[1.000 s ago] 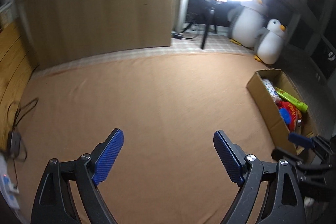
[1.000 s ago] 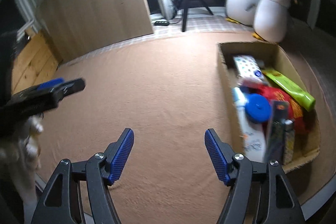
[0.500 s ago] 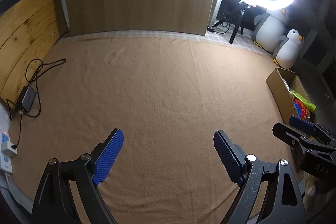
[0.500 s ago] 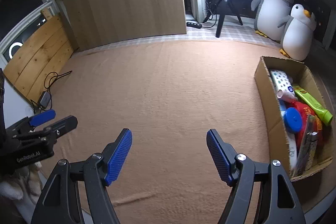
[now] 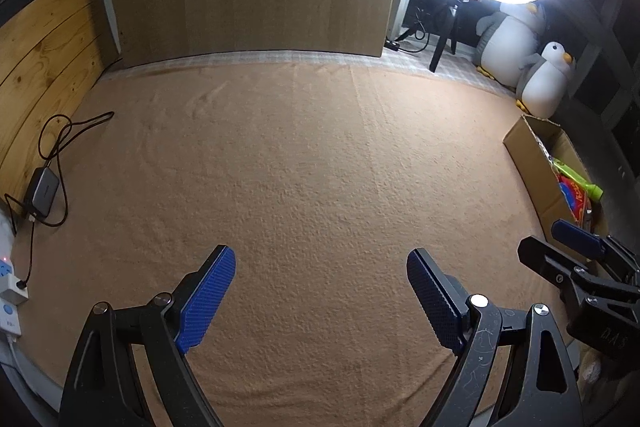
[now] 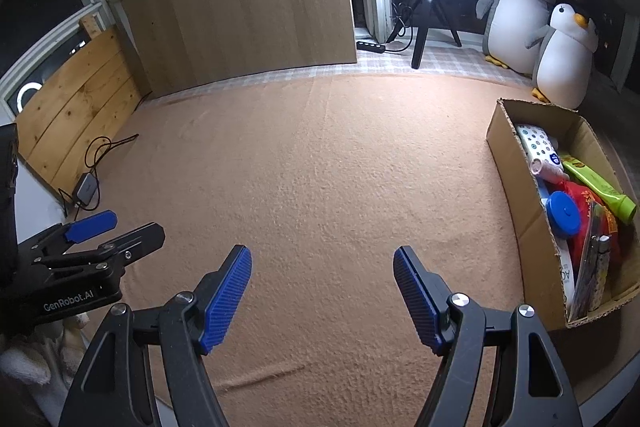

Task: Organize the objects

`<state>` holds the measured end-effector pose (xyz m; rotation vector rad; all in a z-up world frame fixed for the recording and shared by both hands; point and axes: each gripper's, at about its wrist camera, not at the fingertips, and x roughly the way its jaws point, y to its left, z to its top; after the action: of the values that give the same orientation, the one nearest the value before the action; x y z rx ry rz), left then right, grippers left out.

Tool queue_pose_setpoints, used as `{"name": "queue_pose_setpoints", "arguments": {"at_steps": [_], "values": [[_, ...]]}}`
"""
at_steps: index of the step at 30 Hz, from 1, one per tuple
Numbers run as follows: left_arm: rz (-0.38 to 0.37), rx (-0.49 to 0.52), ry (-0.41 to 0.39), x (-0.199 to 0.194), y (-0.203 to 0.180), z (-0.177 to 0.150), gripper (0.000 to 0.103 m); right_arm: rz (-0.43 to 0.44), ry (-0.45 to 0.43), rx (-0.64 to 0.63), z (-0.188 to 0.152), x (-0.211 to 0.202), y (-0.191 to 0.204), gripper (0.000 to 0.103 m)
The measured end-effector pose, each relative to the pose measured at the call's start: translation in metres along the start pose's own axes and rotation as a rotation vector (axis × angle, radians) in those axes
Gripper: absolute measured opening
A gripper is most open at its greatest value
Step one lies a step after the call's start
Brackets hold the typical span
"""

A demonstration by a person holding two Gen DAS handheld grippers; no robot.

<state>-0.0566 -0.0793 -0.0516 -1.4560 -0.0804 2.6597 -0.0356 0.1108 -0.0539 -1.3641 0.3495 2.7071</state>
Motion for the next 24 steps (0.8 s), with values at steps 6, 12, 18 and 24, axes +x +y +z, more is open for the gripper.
{"name": "queue_pose_setpoints", "arguments": {"at_steps": [6,12,18,24], "values": [[0.002,0.001,0.009,0.005,-0.002,0.001,0.090,-0.002,0.001,0.004,0.000,0.001,-0.004,0.070],[0.008,-0.004,0.015,0.008,-0.003,0.000,0.090,0.008,0.012,0.010,0.000,0.004,-0.006,0.070],[0.008,-0.005,0.018,0.011,-0.002,0.002,0.090,0.009,0.014,0.001,0.002,0.006,-0.005,0.070],[0.006,-0.006,0.018,0.013,-0.002,0.004,0.090,0.006,0.016,0.002,0.003,0.007,-0.006,0.070]]}}
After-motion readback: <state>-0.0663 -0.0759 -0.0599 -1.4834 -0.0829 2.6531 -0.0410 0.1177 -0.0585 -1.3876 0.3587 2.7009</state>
